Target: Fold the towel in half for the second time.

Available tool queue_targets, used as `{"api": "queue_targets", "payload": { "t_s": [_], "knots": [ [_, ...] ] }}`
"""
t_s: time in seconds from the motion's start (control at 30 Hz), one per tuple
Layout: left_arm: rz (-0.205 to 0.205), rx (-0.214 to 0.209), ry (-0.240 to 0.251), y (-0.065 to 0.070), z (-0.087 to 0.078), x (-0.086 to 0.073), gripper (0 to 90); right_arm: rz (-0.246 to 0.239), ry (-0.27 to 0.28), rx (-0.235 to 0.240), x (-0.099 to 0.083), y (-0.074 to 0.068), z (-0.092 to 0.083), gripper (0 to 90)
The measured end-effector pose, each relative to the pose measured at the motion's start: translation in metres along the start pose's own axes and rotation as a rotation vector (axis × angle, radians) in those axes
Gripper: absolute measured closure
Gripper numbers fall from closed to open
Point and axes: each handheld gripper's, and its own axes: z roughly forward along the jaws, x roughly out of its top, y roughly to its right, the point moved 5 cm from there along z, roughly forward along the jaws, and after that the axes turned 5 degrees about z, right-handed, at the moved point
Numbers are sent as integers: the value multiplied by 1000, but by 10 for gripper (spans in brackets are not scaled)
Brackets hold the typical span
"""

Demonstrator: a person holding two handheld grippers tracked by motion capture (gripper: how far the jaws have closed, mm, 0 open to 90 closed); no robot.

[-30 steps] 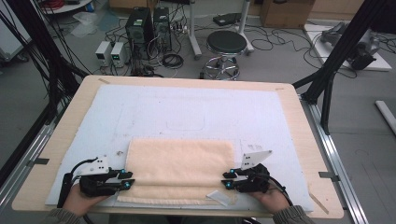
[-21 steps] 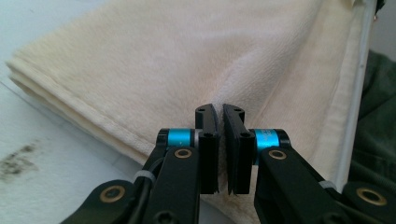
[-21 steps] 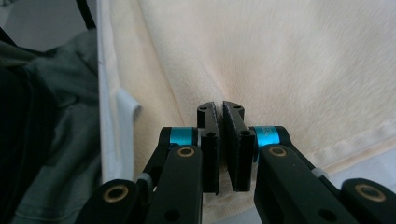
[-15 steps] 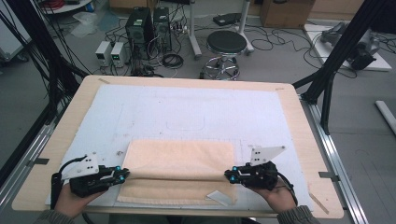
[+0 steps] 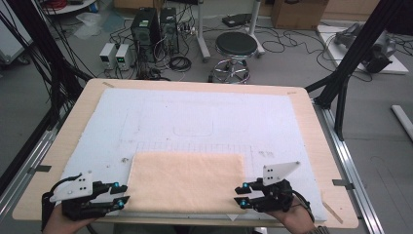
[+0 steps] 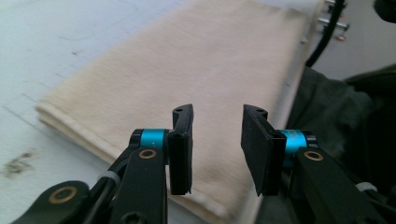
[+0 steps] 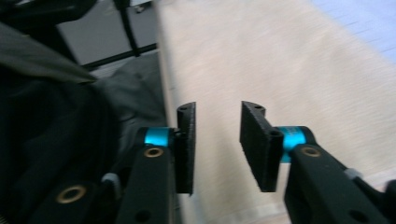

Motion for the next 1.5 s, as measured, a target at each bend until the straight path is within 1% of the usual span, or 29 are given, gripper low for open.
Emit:
{"api": "queue_targets", "payload": {
  "t_s": [0.07,0.1,0.13,0.17,0.23,0.27,0.3,0.37,0.43,0.5,0.53,0.6,0.63,0.67,0.7,0.73,0.77,0.8,0.87,0.9,0.97,1.03,1.07,1.17,1.3,1.37,1.43,1.5],
  "knots": [
    [3,29,8,-9,4,4,599,6,3,-35,6,9,2,591],
    [-7,44,13,-13,7,5,586,8,13,-64,9,16,3,573],
    [-14,58,16,-18,10,7,575,22,14,-75,11,21,4,565],
    [-22,67,16,-23,13,8,563,26,20,-91,14,28,5,538],
    [-41,85,27,-31,18,10,558,36,31,-131,17,42,7,516],
    [-48,92,28,-35,21,11,550,43,32,-140,19,47,7,496],
    [-54,104,29,-38,24,12,540,45,36,-168,20,53,7,477],
    [-59,128,33,-45,29,15,509,44,38,-202,23,61,6,456],
    [-71,147,30,-53,34,17,457,46,53,-230,27,70,5,426],
    [-91,153,30,-60,39,18,434,63,68,-262,30,79,5,402],
    [-107,158,29,-63,42,18,418,71,77,-267,32,83,6,395],
    [-117,167,21,-71,47,18,402,87,84,-277,32,91,9,376],
    [-126,180,22,-75,49,18,398,101,77,-282,31,95,11,369],
    [-136,194,19,-80,51,17,391,101,69,-288,31,99,14,358],
    [-146,203,16,-84,53,15,384,113,58,-296,29,102,16,348],
    [-151,212,14,-88,56,14,385,113,48,-300,28,104,19,343],
    [-152,227,2,-91,57,12,388,115,45,-309,27,106,20,341],
    [-153,238,-7,-95,59,10,390,116,43,-313,26,108,21,341],
    [-162,245,-26,-101,62,6,395,121,43,-310,24,110,24,341],
    [-177,241,-27,-103,64,4,394,122,38,-314,22,111,25,339],
    [-194,233,-37,-106,68,0,397,137,25,-311,17,114,27,319],
    [-200,222,-59,-106,73,-4,398,160,20,-304,13,117,30,315],
    [-198,216,-79,-106,74,-6,398,160,17,-300,12,118,31,315],
    [-204,204,-102,-105,78,-9,403,177,-17,-280,8,120,37,317],
    [-191,216,-122,-105,80,-12,403,189,-54,-252,3,122,43,365],
    [-201,206,-134,-104,81,-14,411,184,-59,-250,3,120,44,405],
    [-214,199,-135,-104,82,-16,436,177,-68,-249,2,119,44,436],
    [-237,193,-135,-103,83,-17,465,190,-71,-248,1,118,45,457]
  ]
}}
